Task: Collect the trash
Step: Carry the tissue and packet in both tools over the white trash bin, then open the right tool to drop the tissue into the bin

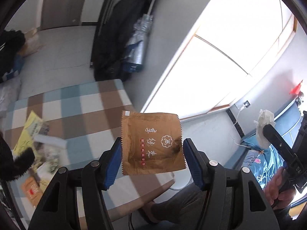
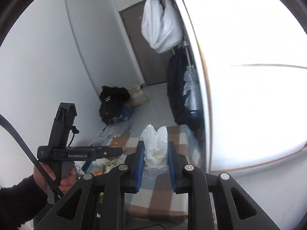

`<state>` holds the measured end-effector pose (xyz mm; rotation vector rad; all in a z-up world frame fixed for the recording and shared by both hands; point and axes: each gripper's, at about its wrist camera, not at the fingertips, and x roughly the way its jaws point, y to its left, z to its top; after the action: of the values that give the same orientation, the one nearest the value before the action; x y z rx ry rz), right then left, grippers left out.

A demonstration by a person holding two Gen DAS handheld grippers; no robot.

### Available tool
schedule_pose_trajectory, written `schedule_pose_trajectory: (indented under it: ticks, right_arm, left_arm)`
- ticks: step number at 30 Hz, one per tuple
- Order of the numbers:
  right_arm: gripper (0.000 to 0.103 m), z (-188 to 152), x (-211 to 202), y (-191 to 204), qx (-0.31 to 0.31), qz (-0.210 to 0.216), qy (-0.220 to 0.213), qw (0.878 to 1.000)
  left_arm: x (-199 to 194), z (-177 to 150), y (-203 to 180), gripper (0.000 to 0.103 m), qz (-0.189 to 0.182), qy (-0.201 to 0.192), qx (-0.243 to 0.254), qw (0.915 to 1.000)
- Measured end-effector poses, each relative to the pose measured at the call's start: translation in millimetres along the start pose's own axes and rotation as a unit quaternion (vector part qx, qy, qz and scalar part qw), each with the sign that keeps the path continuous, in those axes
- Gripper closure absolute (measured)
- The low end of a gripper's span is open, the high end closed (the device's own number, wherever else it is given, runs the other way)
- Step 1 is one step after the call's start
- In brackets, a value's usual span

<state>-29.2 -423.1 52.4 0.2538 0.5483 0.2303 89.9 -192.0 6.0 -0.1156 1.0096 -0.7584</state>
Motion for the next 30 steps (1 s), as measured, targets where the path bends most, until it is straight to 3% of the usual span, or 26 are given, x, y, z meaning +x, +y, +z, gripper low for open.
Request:
schedule_pose_trajectory:
  ticks: [5, 10, 15, 21, 30]
  right_arm:
    - [0.081, -13, -12, -56, 0.028, -0.069, 0.012, 0.997]
    - [0.081, -52, 4, -123, 0.093, -0.123, 0.057, 0.986]
    - [0.081, -111, 35, -177, 0.157, -0.157, 0.119, 0.968]
    - [0.081, -169, 84, -215, 0.210, -0.162, 0.186, 0.946]
    - [0.079, -248, 144, -246, 0.266, -0.134, 0.267, 0.916]
  left_arm:
    - [56, 13, -41, 0.044, -0.031, 0.039, 0.022, 0.9985]
    - [132, 7, -61, 0.044, -0.054, 0.117, 0.029, 0.9912]
    - [205, -12, -62, 0.045, -0.071, 0.207, 0.016, 0.9757]
    - [266, -37, -70, 0.045, -0.072, 0.285, 0.014, 0.9557]
    - [307, -47, -91, 0.045, -0.067, 0.352, 0.011, 0.9335]
